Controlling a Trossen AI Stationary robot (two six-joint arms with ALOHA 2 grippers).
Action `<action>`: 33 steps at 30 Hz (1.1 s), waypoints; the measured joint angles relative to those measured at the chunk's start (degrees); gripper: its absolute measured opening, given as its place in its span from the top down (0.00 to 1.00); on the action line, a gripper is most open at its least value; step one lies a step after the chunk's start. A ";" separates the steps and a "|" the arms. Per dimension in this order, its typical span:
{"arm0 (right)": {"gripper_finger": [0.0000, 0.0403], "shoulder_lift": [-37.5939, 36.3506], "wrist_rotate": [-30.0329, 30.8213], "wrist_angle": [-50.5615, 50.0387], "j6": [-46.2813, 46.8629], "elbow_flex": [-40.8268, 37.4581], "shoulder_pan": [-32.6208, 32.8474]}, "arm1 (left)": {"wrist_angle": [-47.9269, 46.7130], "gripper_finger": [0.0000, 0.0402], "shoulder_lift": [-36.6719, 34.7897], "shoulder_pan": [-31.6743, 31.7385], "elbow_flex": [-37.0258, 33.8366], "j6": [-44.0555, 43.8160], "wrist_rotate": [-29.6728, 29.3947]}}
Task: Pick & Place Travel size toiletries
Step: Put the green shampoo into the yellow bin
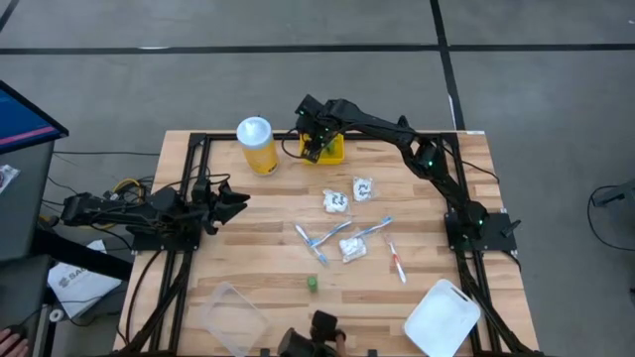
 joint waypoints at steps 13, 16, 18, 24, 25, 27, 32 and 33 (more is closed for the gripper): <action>0.46 -9.66 -3.05 0.00 0.44 0.04 1.07 | 0.00 0.57 -0.01 0.01 0.02 0.01 -0.03; 0.47 -13.54 -8.03 -1.70 0.45 0.07 3.13 | 0.00 0.57 0.00 0.01 0.01 0.00 -0.07; 0.47 -16.20 -10.15 -4.08 0.44 0.07 5.19 | 0.00 0.57 -0.01 0.01 0.00 -0.01 -0.22; 0.47 -21.50 -10.61 -11.70 1.05 0.11 15.01 | 0.00 0.57 0.01 0.01 0.00 0.00 -0.22; 0.47 -21.90 -10.62 -13.37 1.66 0.11 17.17 | 0.00 0.57 -0.01 0.01 0.02 0.01 -0.22; 0.46 -22.15 -10.64 -15.49 2.66 0.11 21.46 | 0.00 0.57 0.01 -0.01 0.00 -0.01 -0.22; 0.43 -20.54 -10.57 -18.72 6.15 0.03 31.13 | 0.00 0.57 0.00 0.01 0.01 0.00 -0.20; 0.42 -20.43 -10.43 -18.72 6.73 -0.43 32.63 | 0.00 0.57 -0.01 0.01 0.01 0.00 -0.20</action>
